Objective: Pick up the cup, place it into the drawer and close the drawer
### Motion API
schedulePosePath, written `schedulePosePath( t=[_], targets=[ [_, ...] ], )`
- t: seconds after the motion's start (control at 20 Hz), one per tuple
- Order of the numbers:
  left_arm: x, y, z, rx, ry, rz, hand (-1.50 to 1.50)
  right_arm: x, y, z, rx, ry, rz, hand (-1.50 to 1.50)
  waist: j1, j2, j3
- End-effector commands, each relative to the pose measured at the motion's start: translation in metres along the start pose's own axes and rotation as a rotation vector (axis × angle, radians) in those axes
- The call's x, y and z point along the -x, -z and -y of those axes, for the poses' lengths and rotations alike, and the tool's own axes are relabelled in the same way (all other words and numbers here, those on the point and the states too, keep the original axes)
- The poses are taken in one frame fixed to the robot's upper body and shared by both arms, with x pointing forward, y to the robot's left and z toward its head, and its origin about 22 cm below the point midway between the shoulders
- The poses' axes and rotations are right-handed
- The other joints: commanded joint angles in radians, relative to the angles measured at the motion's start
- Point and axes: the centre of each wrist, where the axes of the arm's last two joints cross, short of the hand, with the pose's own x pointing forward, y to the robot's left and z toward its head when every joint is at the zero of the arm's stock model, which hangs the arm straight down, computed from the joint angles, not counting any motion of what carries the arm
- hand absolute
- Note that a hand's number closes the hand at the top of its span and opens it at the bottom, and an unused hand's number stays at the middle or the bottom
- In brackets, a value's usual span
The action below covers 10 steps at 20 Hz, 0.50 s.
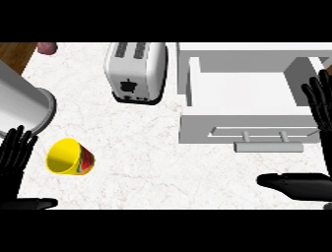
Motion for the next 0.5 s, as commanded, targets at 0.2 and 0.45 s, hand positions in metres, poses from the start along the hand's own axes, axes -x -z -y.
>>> schedulePosePath(
  t=[0.2, 0.45],
  targets=[
    [0.062, -0.016, -0.027, -0.045, 0.048, -0.06, -1.5, 0.02, -0.006, 0.01, -0.004, 0.009, 0.013, -1.5, -0.001, 0.001, 0.0],
    [0.071, 0.0, -0.047, -0.067, 0.023, -0.03, -1.5, 0.02, 0.0, 0.008, 0.002, 0.009, 0.015, -1.5, 0.0, 0.001, 0.0]
  ],
)
